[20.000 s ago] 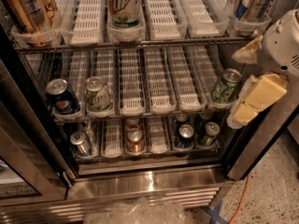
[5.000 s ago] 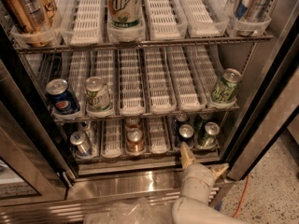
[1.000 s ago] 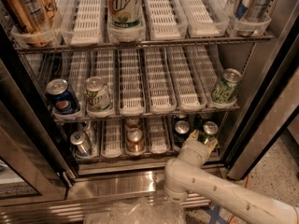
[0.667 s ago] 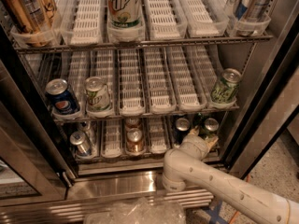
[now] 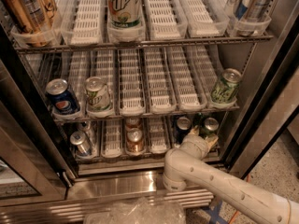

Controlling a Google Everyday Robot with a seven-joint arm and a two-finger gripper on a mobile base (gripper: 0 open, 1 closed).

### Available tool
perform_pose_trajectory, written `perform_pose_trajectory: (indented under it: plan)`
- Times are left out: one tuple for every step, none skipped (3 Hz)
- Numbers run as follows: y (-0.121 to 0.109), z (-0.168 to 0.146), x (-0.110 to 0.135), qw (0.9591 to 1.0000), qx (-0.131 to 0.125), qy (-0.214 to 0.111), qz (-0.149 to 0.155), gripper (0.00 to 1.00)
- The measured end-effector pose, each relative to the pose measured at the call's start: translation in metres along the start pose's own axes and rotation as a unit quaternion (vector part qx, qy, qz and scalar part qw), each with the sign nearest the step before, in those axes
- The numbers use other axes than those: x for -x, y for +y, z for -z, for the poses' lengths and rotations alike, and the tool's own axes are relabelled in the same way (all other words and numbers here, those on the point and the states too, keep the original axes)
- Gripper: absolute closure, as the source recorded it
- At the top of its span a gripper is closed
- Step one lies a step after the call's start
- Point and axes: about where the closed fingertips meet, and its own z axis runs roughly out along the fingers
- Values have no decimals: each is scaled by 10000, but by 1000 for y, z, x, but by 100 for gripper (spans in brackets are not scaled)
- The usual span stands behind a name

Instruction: Pick green can from bottom shelf of fridge

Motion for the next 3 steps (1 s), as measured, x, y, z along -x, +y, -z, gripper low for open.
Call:
perform_pose_trajectory:
  plan:
    - [0,0,0,10000,0,0,0,67]
    - [0,0,0,10000,0,0,0,91]
    - [0,0,0,10000,0,0,0,100]
